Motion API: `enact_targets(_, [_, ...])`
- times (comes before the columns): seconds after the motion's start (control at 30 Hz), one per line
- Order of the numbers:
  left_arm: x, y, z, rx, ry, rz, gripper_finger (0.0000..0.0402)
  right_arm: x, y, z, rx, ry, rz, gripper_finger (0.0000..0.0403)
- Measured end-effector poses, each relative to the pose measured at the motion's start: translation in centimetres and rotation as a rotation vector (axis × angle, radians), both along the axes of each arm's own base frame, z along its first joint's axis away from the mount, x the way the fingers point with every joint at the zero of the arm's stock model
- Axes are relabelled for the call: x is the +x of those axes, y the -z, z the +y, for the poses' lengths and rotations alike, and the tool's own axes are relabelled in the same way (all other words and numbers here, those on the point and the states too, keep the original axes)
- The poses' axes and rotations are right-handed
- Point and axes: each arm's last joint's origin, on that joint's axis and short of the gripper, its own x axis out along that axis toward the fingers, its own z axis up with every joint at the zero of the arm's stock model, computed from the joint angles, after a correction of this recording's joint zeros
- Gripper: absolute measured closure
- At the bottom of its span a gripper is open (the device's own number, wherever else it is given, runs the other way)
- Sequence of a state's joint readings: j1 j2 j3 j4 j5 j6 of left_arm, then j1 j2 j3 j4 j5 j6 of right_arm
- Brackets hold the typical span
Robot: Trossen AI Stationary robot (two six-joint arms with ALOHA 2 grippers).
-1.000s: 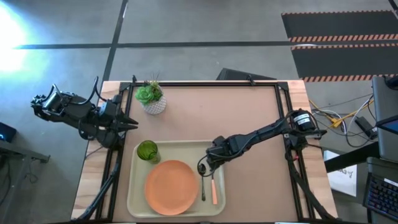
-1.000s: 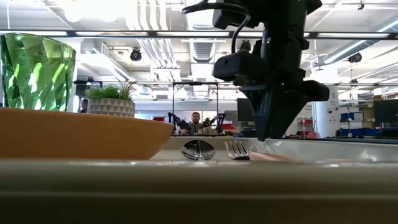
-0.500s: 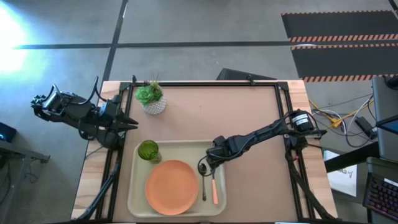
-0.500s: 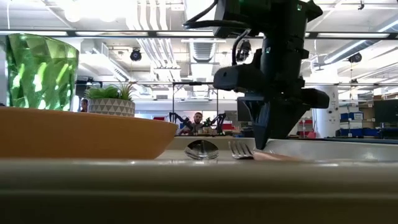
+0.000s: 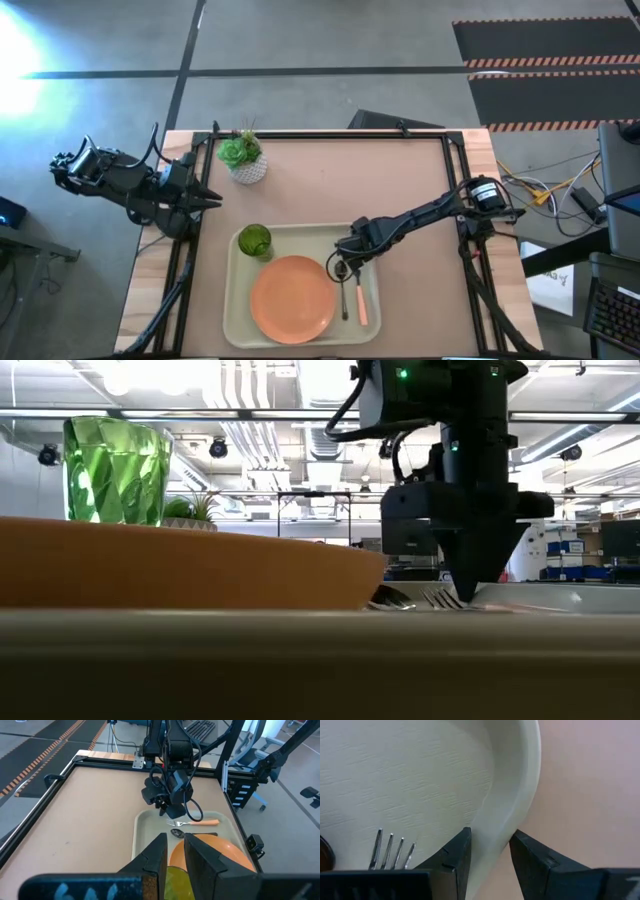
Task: Pick and place plate/cup/fork/spoon on tray
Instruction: Move the white tray to the center of the table
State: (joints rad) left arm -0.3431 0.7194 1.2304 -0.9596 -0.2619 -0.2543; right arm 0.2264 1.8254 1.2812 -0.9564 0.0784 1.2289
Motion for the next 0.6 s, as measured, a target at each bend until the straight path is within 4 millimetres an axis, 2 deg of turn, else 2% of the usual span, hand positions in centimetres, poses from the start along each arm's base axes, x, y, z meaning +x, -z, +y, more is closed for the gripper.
enact_targets(0.23, [0.0, 0.0, 0.0, 0.000, 0.000, 0.000, 0.0354, -1.4, 0.1, -0.3, -0.031, 0.001, 0.132, 0.0284])
enact_targets(0.6, [0.0, 0.0, 0.0, 0.000, 0.000, 0.000, 0.0354, -2.0, 0.4, -0.5, -0.054, 0.003, 0.161, 0.0284])
